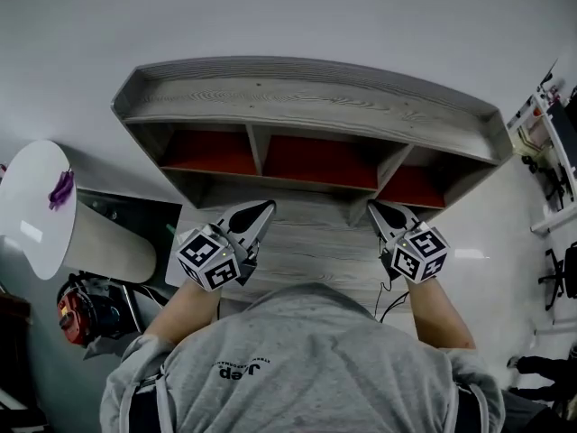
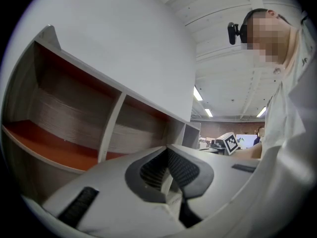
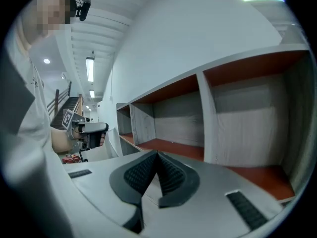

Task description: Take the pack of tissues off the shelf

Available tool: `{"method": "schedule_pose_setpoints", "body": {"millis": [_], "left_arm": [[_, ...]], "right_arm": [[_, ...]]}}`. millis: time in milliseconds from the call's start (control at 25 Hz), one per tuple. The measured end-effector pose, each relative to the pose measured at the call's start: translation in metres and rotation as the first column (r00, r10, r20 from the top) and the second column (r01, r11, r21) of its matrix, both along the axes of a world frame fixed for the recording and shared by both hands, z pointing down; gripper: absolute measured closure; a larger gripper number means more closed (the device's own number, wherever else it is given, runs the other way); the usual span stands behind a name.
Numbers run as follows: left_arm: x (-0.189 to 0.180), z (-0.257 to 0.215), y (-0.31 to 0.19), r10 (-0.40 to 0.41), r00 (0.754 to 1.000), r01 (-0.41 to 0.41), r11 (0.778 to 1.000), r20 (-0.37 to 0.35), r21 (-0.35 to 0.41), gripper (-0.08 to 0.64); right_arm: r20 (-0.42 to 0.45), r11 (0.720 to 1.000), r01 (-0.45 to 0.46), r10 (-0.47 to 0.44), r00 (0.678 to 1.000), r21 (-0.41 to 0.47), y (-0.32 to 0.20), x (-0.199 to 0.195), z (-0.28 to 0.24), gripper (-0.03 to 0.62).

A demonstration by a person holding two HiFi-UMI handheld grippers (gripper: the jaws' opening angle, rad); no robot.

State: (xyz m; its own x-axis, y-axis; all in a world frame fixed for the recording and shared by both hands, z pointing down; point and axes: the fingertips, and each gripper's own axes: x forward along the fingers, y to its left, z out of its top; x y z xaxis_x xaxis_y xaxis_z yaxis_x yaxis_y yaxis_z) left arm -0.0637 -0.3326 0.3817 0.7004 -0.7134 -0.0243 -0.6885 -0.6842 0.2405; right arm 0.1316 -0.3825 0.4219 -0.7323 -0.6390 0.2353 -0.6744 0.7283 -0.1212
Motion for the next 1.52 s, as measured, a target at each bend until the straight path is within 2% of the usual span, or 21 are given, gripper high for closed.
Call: {"method": "schedule_pose_setpoints", "body": {"millis": [240,520,720,1520], "left_arm": [[0.035,0.007,-0.001,0.019,1.0,-0.019,1.0,0.022,-0.001,0.54],[0.051,0.017,0.002,0.023,1.0,-0.022,1.0,0.021,-0.013,0.54],[0.051,0.017,0.005,0.023,0.999,-0.023,1.0,0.03,-0.009,0.54],[0.037,0.012,0.005,0.012,0.999,-0.012,1.0,0.032,0.004,0.54]], "right_arm": [[0.033,1.0,-0.006,0.007,0.999,-0.011,0.005,0.03,0.007,0.588],[0.1,1.0,0.002,0.0,0.995,-0.02,0.01,0.041,0.015,0.588],[0.101,1.0,-0.018,0.016,0.995,0.014,0.008,0.043,0.011,0.588],[0.094,1.0,-0.008,0.007,0.996,0.008,0.008,0.035,0.008,0.588]]}}
